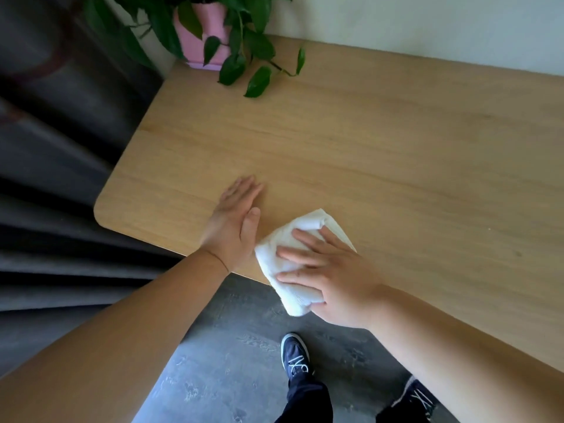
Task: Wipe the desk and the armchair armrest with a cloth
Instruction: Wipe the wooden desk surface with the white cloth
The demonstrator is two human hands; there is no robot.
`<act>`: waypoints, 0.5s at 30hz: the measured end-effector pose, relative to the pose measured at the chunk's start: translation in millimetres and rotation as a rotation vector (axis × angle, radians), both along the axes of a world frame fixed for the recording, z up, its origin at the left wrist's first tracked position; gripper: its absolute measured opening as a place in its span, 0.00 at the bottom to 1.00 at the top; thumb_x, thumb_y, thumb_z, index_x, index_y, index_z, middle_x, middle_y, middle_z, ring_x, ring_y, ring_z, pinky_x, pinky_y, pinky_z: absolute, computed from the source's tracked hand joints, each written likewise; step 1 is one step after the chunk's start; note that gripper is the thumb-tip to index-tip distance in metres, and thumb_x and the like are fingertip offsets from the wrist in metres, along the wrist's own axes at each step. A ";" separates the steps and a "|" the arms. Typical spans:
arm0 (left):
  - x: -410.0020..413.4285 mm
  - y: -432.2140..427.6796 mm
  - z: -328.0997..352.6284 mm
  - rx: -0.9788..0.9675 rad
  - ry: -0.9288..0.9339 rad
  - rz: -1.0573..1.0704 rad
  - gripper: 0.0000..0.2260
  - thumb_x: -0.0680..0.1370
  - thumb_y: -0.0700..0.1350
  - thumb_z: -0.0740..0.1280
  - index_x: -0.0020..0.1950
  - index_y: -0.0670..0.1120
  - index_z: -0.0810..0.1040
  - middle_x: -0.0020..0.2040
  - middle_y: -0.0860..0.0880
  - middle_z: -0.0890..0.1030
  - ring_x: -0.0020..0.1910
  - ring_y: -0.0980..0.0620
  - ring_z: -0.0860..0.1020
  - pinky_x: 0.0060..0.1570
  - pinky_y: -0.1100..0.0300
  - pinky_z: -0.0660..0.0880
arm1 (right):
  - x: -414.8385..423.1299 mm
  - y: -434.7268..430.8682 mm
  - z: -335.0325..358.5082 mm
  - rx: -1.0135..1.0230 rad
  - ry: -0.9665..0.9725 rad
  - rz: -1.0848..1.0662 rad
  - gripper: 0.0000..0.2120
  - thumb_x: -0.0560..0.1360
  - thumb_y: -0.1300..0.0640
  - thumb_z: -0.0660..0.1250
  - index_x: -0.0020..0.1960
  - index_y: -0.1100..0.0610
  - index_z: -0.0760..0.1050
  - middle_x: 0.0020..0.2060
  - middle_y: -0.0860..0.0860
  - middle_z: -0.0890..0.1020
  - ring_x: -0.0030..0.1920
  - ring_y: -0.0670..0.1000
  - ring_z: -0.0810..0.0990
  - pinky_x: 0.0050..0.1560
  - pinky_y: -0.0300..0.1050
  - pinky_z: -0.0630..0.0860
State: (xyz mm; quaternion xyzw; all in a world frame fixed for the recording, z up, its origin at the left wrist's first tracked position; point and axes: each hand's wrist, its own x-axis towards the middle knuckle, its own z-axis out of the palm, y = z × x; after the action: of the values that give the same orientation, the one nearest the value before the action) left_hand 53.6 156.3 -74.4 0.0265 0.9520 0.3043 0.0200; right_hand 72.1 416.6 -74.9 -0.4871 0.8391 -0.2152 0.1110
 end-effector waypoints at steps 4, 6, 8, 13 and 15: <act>7.6 56.9 -1.4 -0.010 -0.013 0.034 0.30 0.84 0.56 0.45 0.79 0.42 0.69 0.82 0.41 0.63 0.83 0.44 0.56 0.81 0.48 0.52 | 18.9 105.3 -7.7 -0.031 -0.074 -0.053 0.19 0.75 0.50 0.66 0.64 0.39 0.84 0.75 0.38 0.75 0.82 0.50 0.62 0.81 0.59 0.57; 9.5 100.2 -1.0 -0.022 -0.048 -0.004 0.31 0.84 0.57 0.44 0.80 0.43 0.67 0.83 0.42 0.62 0.83 0.45 0.55 0.82 0.49 0.50 | 30.6 161.6 -12.8 -0.049 -0.064 -0.106 0.20 0.73 0.53 0.74 0.63 0.40 0.83 0.74 0.37 0.75 0.82 0.50 0.63 0.79 0.63 0.62; 11.3 144.1 -1.6 -0.062 -0.056 -0.038 0.32 0.83 0.58 0.44 0.81 0.43 0.66 0.84 0.43 0.60 0.84 0.47 0.53 0.82 0.49 0.50 | 42.2 215.4 -14.5 -0.034 -0.067 -0.164 0.27 0.68 0.57 0.83 0.63 0.40 0.83 0.75 0.37 0.75 0.81 0.52 0.65 0.77 0.67 0.65; 12.6 240.1 -5.9 -0.105 -0.064 -0.091 0.30 0.83 0.56 0.45 0.84 0.46 0.59 0.85 0.50 0.53 0.84 0.54 0.47 0.82 0.55 0.45 | 62.3 296.2 2.8 -0.054 -0.084 -0.290 0.24 0.66 0.62 0.85 0.59 0.46 0.87 0.71 0.39 0.79 0.78 0.55 0.71 0.72 0.67 0.71; 11.7 271.1 -7.9 -0.124 -0.060 -0.104 0.30 0.84 0.56 0.47 0.84 0.47 0.57 0.86 0.51 0.51 0.84 0.56 0.45 0.82 0.56 0.43 | 62.7 303.2 14.6 -0.169 -0.129 -0.394 0.23 0.68 0.67 0.77 0.58 0.47 0.87 0.68 0.37 0.81 0.77 0.50 0.73 0.76 0.58 0.68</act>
State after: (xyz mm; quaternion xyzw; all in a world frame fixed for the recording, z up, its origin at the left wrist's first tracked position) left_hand 65.3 427.4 -82.3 0.0654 0.9653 0.2440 0.0661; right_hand 134.8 719.8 -60.3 -0.3065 0.8882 -0.3331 0.0788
